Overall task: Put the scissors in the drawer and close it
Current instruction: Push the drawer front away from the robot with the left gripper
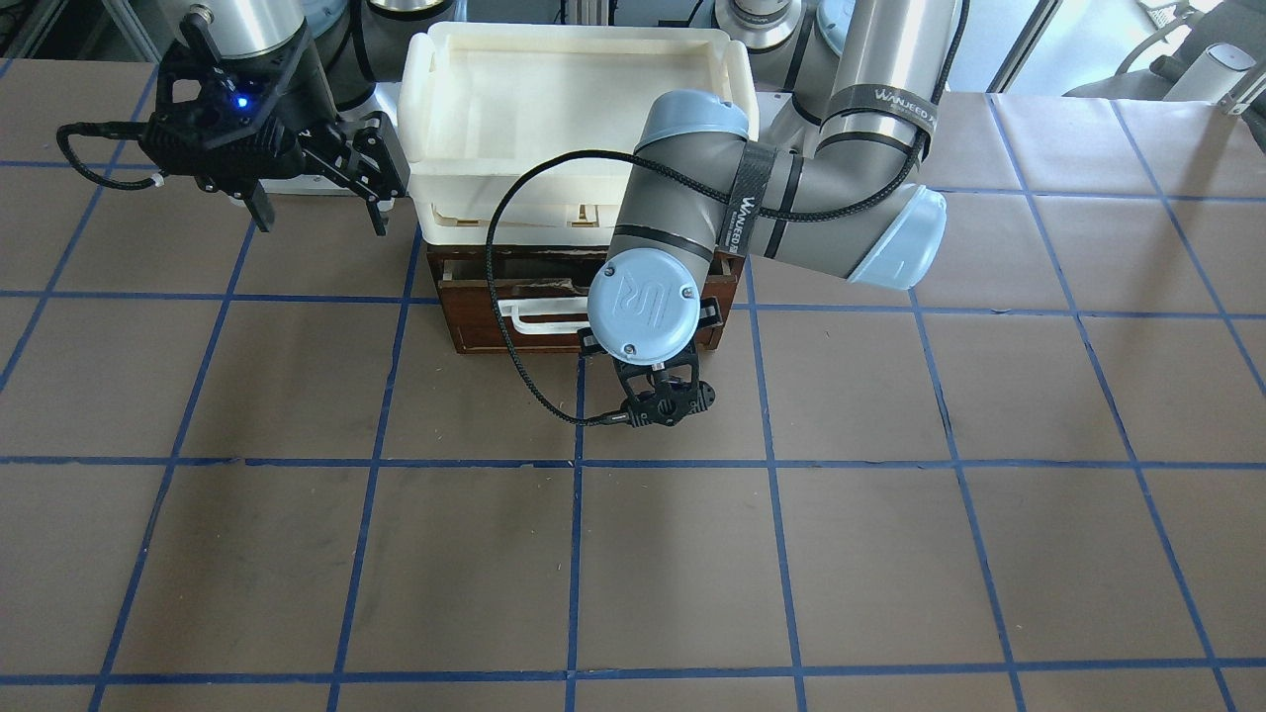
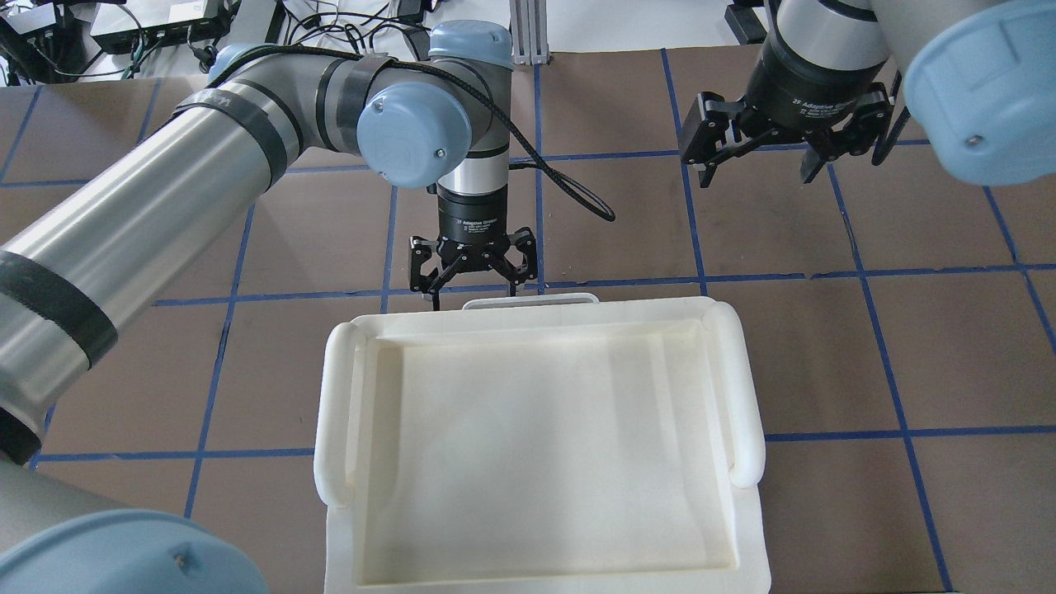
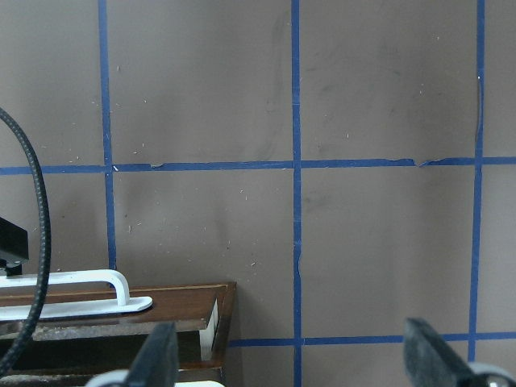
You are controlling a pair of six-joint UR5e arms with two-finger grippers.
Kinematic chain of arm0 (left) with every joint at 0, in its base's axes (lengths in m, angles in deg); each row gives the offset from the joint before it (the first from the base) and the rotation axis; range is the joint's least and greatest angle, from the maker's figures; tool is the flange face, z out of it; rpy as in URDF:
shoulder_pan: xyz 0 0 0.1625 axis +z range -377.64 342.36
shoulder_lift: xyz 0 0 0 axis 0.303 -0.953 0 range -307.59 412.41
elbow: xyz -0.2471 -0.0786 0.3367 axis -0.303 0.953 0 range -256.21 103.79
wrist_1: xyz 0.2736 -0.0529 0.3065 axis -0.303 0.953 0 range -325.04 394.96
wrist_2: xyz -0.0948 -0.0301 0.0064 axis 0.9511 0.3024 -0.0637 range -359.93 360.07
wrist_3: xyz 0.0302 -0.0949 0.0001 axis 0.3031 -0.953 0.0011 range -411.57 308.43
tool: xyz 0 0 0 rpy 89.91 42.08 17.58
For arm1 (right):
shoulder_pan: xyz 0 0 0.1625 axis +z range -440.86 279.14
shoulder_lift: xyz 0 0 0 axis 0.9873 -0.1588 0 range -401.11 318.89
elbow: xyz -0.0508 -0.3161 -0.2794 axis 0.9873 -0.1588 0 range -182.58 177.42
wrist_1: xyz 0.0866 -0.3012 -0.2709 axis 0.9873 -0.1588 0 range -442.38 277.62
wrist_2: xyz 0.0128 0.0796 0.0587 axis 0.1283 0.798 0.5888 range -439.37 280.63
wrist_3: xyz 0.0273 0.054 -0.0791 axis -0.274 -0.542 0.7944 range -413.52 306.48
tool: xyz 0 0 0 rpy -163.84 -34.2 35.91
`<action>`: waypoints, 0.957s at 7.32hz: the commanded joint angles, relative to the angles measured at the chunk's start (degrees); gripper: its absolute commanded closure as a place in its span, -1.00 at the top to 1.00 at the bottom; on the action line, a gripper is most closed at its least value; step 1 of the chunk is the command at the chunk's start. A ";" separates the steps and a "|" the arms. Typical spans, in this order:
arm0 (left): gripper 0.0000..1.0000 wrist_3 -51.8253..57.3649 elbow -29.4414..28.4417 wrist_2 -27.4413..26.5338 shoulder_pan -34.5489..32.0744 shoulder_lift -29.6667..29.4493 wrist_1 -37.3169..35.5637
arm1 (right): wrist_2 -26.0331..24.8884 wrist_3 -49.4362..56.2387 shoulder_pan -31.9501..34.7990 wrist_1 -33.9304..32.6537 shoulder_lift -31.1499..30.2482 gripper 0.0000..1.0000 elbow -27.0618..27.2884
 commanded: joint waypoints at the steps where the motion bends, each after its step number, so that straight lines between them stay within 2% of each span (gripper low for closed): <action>1: 1.00 0.36 0.04 0.03 -0.30 0.50 1.39 | 0.00 0.00 -0.09 -0.02 0.00 1.00 0.00; 7: 1.00 0.36 0.13 0.20 -1.35 0.76 3.58 | 0.00 0.00 0.00 0.06 0.00 1.00 0.00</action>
